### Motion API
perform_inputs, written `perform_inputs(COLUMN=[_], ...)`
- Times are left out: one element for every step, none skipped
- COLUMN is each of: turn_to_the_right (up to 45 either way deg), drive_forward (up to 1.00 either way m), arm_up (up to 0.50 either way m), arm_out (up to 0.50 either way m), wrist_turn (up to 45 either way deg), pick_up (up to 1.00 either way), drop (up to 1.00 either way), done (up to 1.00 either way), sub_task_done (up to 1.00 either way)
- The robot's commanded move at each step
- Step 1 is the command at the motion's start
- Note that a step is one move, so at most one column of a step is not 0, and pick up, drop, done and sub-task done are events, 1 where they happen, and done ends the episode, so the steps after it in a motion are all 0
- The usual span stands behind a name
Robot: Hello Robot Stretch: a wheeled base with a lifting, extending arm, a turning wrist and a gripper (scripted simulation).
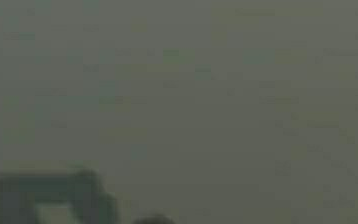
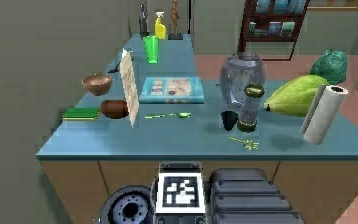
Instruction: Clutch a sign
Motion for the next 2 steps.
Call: perform_inputs(turn_to_the_right=[0.0,0.0], drive_forward=[0.00,0.00], arm_up=[0.00,0.00], arm_out=[0.42,0.00], wrist_turn=[0.0,45.0], pick_up=[0.00,0.00], drop=[0.00,0.00], done=[0.00,0.00], sub_task_done=[0.00,0.00])
